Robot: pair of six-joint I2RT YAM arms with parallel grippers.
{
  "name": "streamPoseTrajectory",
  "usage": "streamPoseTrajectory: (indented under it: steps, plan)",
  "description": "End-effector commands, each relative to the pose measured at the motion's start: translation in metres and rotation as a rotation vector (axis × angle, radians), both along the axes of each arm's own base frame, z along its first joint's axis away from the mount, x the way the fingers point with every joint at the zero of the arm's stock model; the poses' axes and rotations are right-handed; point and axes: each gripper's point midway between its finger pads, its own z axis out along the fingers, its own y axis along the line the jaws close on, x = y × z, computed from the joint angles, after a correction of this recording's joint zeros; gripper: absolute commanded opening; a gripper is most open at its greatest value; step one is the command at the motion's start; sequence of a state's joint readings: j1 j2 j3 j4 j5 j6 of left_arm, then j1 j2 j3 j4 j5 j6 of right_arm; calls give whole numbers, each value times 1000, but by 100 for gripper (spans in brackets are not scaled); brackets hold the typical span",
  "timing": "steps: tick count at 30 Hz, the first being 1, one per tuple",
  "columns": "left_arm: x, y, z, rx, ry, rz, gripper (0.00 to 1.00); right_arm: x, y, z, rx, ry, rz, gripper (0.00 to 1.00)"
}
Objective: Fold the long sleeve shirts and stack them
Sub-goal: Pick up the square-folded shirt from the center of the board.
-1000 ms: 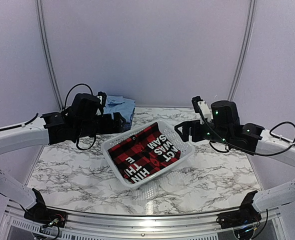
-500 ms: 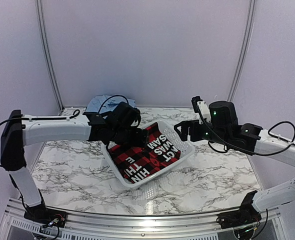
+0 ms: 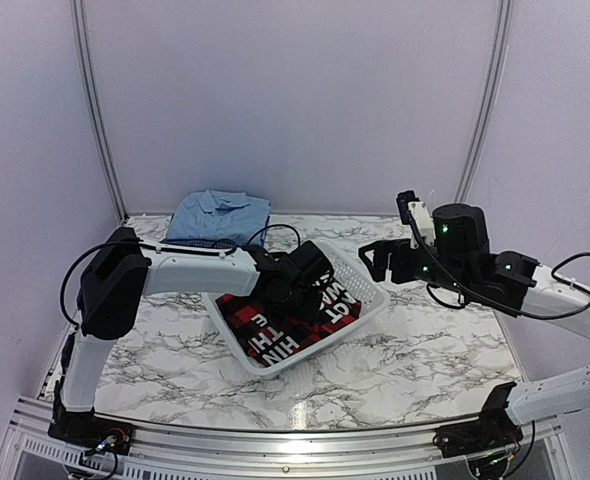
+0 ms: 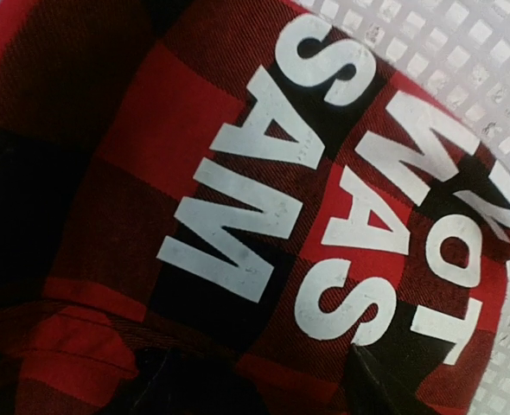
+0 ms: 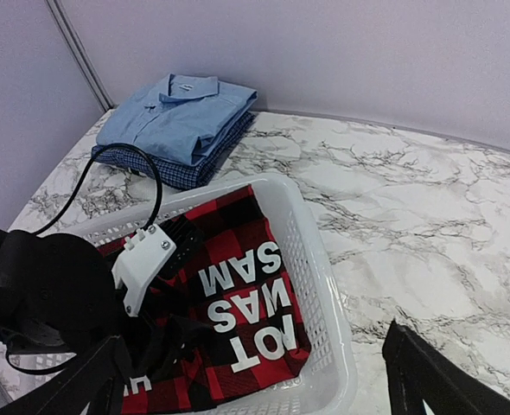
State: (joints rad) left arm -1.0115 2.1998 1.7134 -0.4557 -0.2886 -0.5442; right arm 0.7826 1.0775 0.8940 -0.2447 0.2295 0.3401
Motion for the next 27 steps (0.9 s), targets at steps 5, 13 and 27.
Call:
streamPoseTrajectory:
  steps: [5,13,27]
  plan:
    - [3,0,-21,48,34,18,42,-6,-9,2,3,-13,-19,98]
    - [19,2,55,-4,-117,20,0,-6,-8,1,4,-10,-17,98]
    - [0,93,340,-336,-614,129,0,-5,-6,-8,-10,-1,-14,99]
